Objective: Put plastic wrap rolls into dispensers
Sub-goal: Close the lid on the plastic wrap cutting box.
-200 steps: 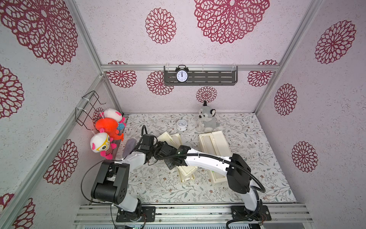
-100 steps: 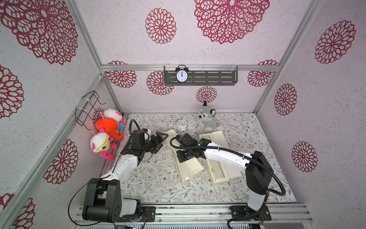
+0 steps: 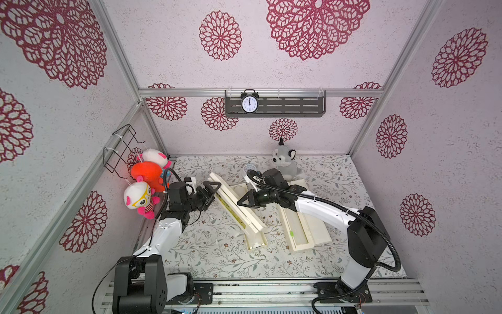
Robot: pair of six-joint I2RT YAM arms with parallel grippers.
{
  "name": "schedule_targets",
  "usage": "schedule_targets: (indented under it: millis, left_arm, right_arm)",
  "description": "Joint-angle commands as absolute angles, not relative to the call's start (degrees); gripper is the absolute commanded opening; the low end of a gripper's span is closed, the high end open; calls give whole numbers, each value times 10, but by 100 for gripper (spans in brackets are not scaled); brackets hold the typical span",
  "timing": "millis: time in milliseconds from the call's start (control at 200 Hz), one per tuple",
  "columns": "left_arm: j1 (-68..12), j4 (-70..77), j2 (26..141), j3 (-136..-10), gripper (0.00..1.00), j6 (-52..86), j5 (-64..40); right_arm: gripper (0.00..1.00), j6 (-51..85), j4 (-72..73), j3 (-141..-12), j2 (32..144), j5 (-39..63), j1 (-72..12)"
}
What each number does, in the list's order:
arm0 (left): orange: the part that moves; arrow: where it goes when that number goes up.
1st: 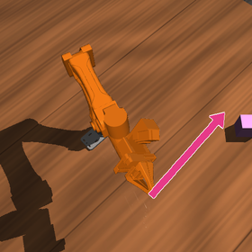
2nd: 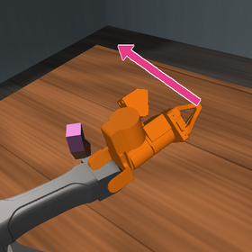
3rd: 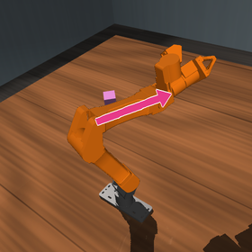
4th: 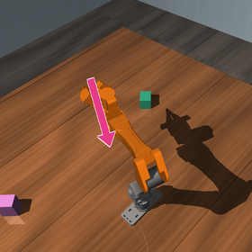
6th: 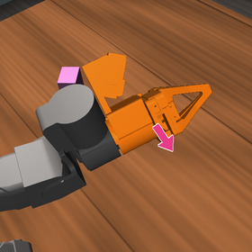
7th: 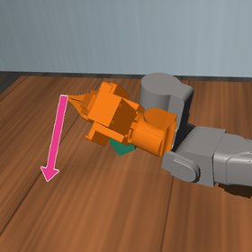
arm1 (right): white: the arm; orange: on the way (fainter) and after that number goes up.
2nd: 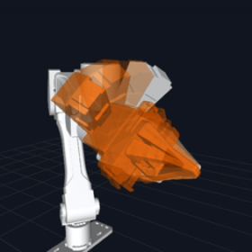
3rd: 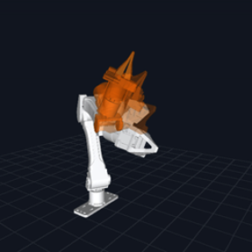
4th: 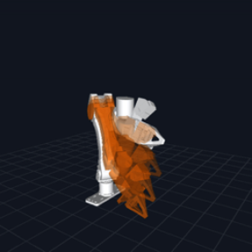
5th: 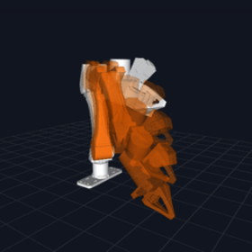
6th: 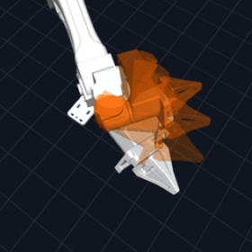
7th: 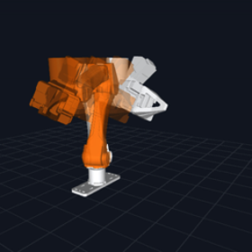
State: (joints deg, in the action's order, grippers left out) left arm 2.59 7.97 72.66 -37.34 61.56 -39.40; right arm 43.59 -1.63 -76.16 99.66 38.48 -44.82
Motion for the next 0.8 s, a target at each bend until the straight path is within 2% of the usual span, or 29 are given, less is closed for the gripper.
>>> schedule_targets:
  millis: [0, 200, 375, 625, 796]
  left_arm:
    - [34, 129, 724, -362, 97, 625, -406]
    - [33, 145, 724, -347, 100, 620, -405]
    - [19, 179, 752, -331, 99, 628, -400]
    - [-21, 160, 798, -354, 98, 598, -367]
    - [-44, 187, 833, -362, 98, 605, -357]
  right_arm:
    - [0, 547, 173, -741, 971, 470, -437]
    - [0, 765, 491, -604, 995, 489, -404]
    - [0, 923, 713, -561, 1054, 471, -401]
    - [0, 1028, 845, -473, 1099, 424, -377]
    - [0, 1014, 814, -427, 1090, 410, -365]
